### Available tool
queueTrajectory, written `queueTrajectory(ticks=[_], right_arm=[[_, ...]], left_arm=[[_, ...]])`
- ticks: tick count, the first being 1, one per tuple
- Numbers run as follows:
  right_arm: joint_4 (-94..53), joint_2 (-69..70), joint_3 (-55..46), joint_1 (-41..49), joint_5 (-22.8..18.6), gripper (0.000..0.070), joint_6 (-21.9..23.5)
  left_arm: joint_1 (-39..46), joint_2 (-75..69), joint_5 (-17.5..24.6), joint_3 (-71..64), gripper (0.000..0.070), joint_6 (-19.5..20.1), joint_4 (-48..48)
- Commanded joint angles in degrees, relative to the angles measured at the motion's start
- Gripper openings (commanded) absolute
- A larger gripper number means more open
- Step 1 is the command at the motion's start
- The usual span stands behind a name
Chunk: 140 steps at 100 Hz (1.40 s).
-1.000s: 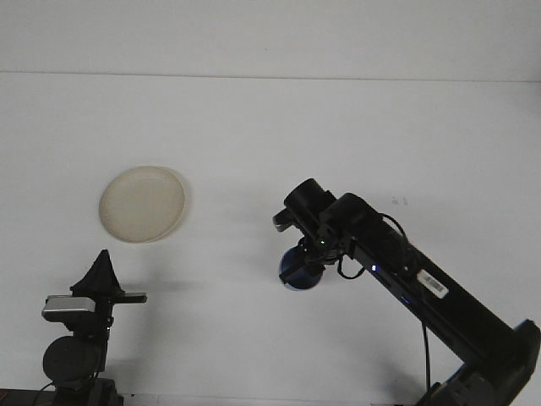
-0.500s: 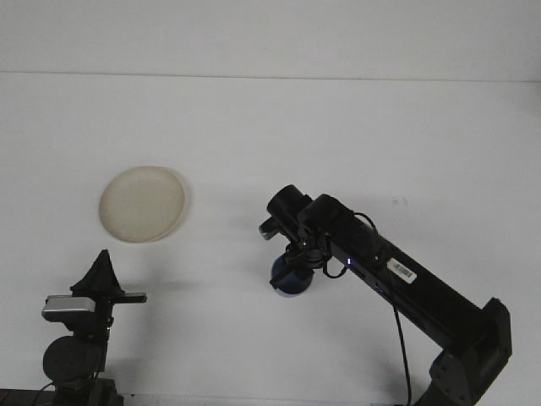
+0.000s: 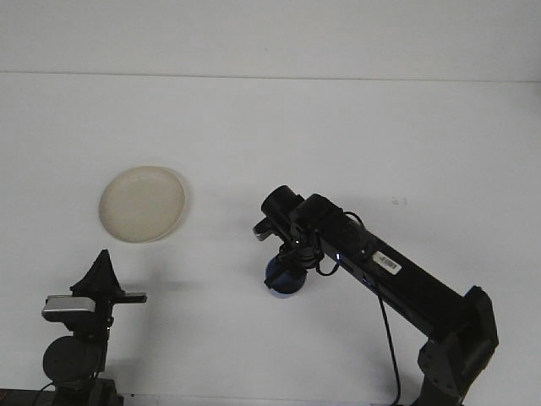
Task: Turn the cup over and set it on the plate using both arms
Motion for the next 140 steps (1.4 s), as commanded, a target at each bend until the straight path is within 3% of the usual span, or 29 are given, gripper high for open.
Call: queueTrajectory(ticks=[1,9,15,32,38,53,64,93,140], right_arm=[[-0.3,1.9,1.2,0.6,-0.3,0.0013,-0.9],[-0.3,2.1,1.2,0.6,-0.4,0.0031,-0.9],[0.0,2.1,1.2,0.7,-0.4,0.0094,-1.1],[0.1,2.1,1.3,0.9,-0.2,0.0408,-1.1],[0.2,2.1,1.3,0.9,0.0,0.0472,-1.1],[-0.1,1.5,2.0,0.5,-0.1,0.0496,-1.1],[-1.4,0.4,3.2,-0.1,0.2,0.0566,-1.2],[-2.5,-7.5,3.7,-3.9,0.3,0.0567,-2.9],[-2.4,-20.4,3.5,-26.4,0.1,0.0566,-4.3]], left_arm=[[0.0,-0.1,0.1,-1.2,0.0011,-0.3,0.9],[0.0,-0.1,0.1,-1.2,0.0011,-0.3,0.9],[0.0,-0.1,0.1,-1.2,0.0011,-0.3,0.9],[0.0,-0.1,0.1,-1.2,0.0011,-0.3,0.9],[0.0,-0.1,0.1,-1.2,0.0011,-0.3,0.9],[0.0,-0.1,0.1,-1.2,0.0011,-0.3,0.9],[0.0,-0.1,0.1,-1.2,0.0011,-0.3,0.9],[0.0,-0.1,0.1,-1.2,0.0011,-0.3,0.9],[0.0,-0.1,0.1,-1.2,0.0011,-0.3,0.9]])
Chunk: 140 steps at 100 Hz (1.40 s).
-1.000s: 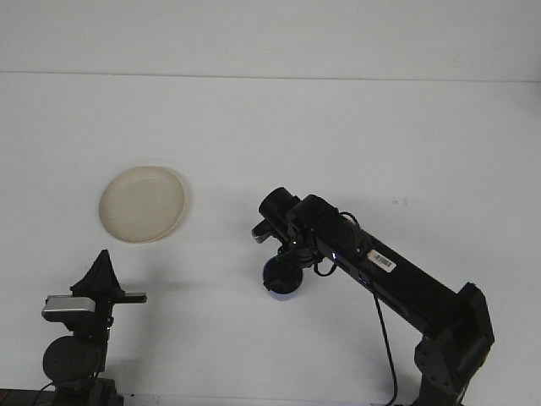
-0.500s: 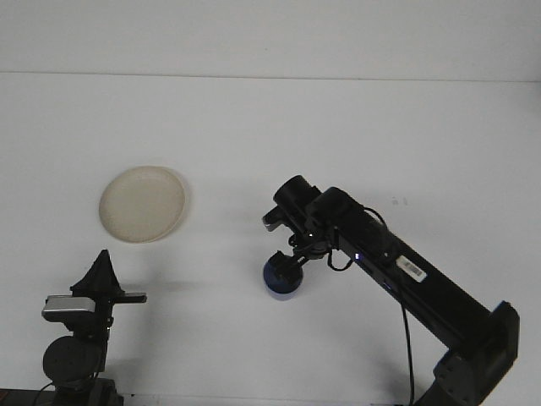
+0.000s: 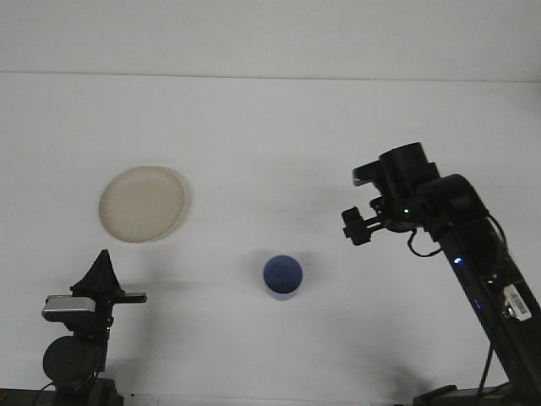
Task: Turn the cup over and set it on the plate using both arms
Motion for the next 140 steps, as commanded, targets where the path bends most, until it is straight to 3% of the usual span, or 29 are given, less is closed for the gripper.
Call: queueTrajectory(ticks=[1,20,44,74,101,140], right_arm=[[0.3,-1.2,1.2,-2.6,-0.1,0.0566,-0.9],[5.0,-8.0,-3.4,-9.9,-0.1,0.0566,-0.8],[14.8,-21.5,-18.3,-13.9,0.1,0.0566,0.7],[28.5,-40.7,-37.4,-14.3,2.7,0.0566,1.2],[43.4,-55.8,-50.5,-14.2,2.7,0.0566,1.6],[55.8,-62.5,-61.1,-14.1,1.6,0.0564,1.8]], left_arm=[[0.0,-0.1,0.1,-1.2,0.0011,-0.3,0.9],[0.0,-0.1,0.1,-1.2,0.0011,-0.3,0.9],[0.0,-0.1,0.1,-1.2,0.0011,-0.3,0.9],[0.0,-0.1,0.1,-1.2,0.0011,-0.3,0.9],[0.0,-0.1,0.1,-1.2,0.0011,-0.3,0.9],[0.0,-0.1,0.1,-1.2,0.0011,-0.3,0.9]])
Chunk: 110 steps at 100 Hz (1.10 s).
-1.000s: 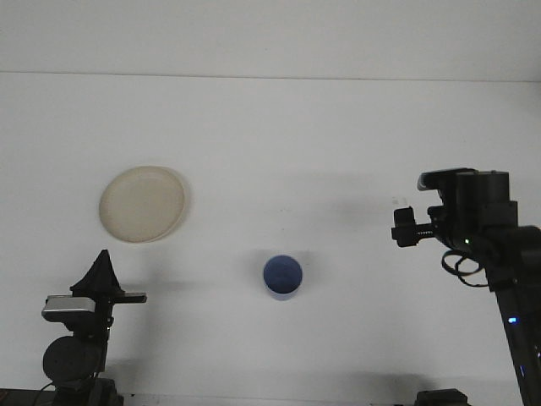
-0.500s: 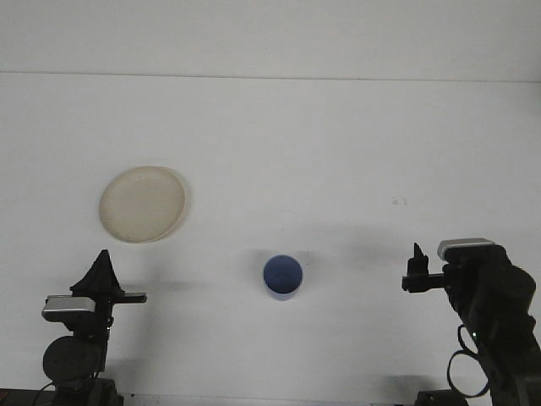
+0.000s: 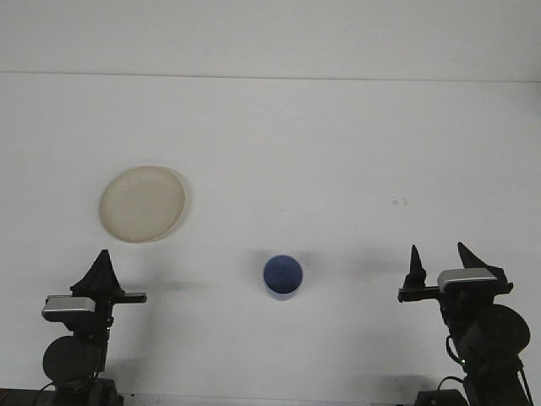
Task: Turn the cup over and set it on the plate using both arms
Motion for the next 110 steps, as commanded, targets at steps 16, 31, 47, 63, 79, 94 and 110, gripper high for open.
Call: queueTrajectory(ticks=[16,31,47,63,79,94,110], right_arm=[[2.0,-0.3,0.5,0.1,-0.1,0.0564,0.8],[2.0,-0.3,0.5,0.1,-0.1,0.0564,0.7],[2.0,-0.3,0.5,0.1,-0.1,0.0564,0.7],[1.9,-0.3,0.5,0.1,-0.1,0.0564,0.7],[1.9,-0.3,0.5,0.1,-0.1,0.0564,0.7],[1.9,-0.3,0.5,0.1,-0.1,0.0564,0.7],[1.9,-0.3,0.5,0.1,-0.1,0.0564,0.7]], left_arm=[[0.0,-0.1,0.1,-1.2,0.0011,-0.3,0.9],[0.0,-0.1,0.1,-1.2,0.0011,-0.3,0.9],[0.0,-0.1,0.1,-1.2,0.0011,-0.3,0.9],[0.0,-0.1,0.1,-1.2,0.0011,-0.3,0.8],[0.0,-0.1,0.1,-0.6,0.0011,-0.3,1.8],[0.0,0.1,0.1,2.0,0.0011,0.5,0.7],[0.0,1.7,0.1,9.9,0.0011,0.3,-8.8]])
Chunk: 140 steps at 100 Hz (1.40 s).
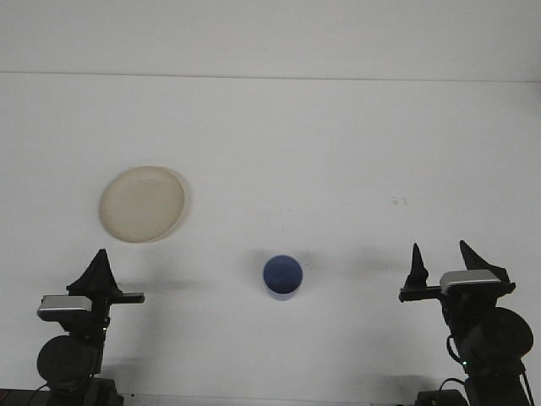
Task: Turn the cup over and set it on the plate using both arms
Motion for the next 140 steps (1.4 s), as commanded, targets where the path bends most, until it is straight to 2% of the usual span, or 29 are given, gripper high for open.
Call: queueTrajectory(ticks=[1,20,33,55,79,89,123,129,140], right_arm=[[0.5,0.1,0.5,0.1,-0.1,0.0564,0.8],[0.5,0.1,0.5,0.1,-0.1,0.0564,0.8],[0.5,0.1,0.5,0.1,-0.1,0.0564,0.8],[0.5,0.1,0.5,0.1,-0.1,0.0564,0.8],[0.5,0.1,0.5,0.1,-0.1,0.0564,0.8],[0.5,0.1,0.5,0.1,-0.1,0.0564,0.8],[0.5,0.1,0.5,0.1,-0.1,0.0564,0.8],[0.5,0.1,0.5,0.1,-0.1,0.0564,0.8],[0.5,0.1,0.5,0.1,-0.1,0.0564,0.8]], left_arm=[[0.0,1.0,0.1,4.5,0.0011,0.2,-2.7],[0.0,8.5,0.1,17.6,0.0011,0.2,-13.4],[0.0,17.1,0.1,28.5,0.0011,0.2,-24.3],[0.0,33.8,0.2,46.0,0.0011,-3.1,-43.5],[0.0,48.9,7.4,58.2,0.0011,-2.6,-62.3],[0.0,52.9,8.3,60.0,0.0011,-2.8,-65.8],[0.0,54.8,8.5,60.0,0.0019,-3.2,-65.2],[0.0,54.6,8.5,60.0,0.0077,-3.2,-65.0],[0.0,54.6,8.5,60.0,0.0322,-3.9,-64.9]])
